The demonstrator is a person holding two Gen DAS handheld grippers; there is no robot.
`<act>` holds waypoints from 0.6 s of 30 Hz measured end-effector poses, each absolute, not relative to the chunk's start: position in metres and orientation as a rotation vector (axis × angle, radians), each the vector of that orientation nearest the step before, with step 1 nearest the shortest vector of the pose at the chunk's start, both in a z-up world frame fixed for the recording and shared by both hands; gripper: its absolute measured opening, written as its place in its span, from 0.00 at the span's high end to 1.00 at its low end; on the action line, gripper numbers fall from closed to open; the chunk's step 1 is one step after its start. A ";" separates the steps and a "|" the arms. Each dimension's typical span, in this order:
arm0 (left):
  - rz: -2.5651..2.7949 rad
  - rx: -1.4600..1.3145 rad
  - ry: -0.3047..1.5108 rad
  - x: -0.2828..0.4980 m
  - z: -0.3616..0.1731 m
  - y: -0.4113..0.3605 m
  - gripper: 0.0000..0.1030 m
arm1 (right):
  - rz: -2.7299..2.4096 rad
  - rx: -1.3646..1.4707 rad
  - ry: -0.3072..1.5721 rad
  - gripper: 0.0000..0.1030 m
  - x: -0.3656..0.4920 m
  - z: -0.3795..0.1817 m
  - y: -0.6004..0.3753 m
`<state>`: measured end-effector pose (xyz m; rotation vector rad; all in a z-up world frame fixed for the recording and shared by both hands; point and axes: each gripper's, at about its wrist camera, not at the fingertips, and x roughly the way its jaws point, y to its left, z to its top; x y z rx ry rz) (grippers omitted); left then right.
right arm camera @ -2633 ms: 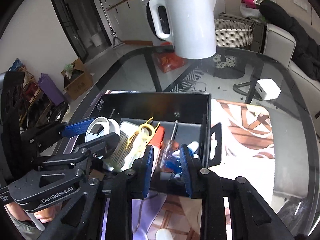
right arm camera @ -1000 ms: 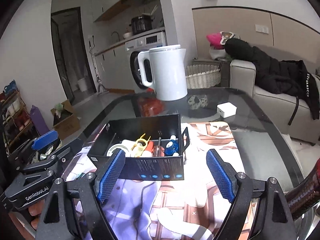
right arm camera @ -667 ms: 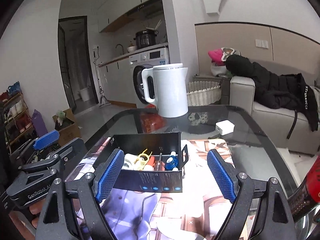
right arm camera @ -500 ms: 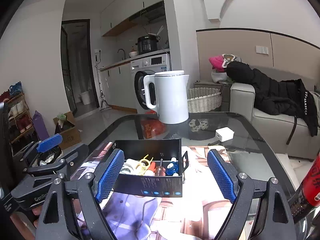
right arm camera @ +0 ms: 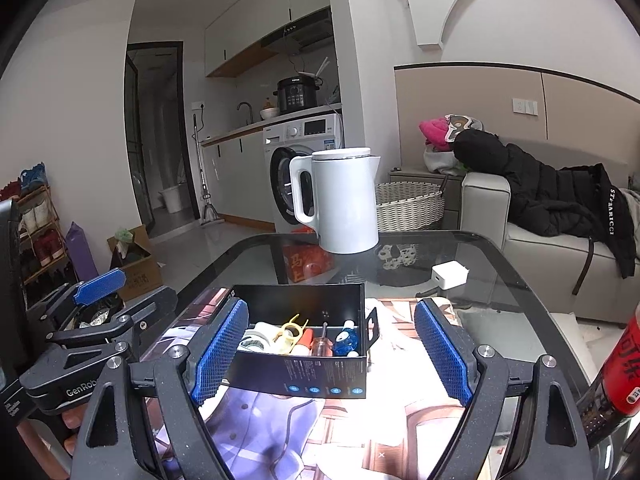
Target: Organize rigid objects
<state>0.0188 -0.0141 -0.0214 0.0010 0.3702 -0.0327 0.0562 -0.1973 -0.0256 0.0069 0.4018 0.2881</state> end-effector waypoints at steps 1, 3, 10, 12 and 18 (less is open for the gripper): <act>-0.032 0.002 0.370 0.019 -0.022 -0.014 0.17 | 0.290 0.006 0.402 0.15 0.056 -0.026 -0.197; -0.031 0.002 0.373 0.019 -0.022 -0.015 0.17 | 0.290 0.006 0.402 0.15 0.057 -0.026 -0.197; -0.029 0.004 0.375 0.018 -0.022 -0.016 0.17 | 0.291 0.008 0.402 0.15 0.056 -0.026 -0.197; -0.032 0.006 0.377 0.018 -0.023 -0.016 0.17 | 0.291 0.010 0.402 0.15 0.056 -0.026 -0.197; -0.033 0.011 0.376 0.016 -0.024 -0.015 0.17 | 0.291 0.008 0.401 0.15 0.056 -0.026 -0.196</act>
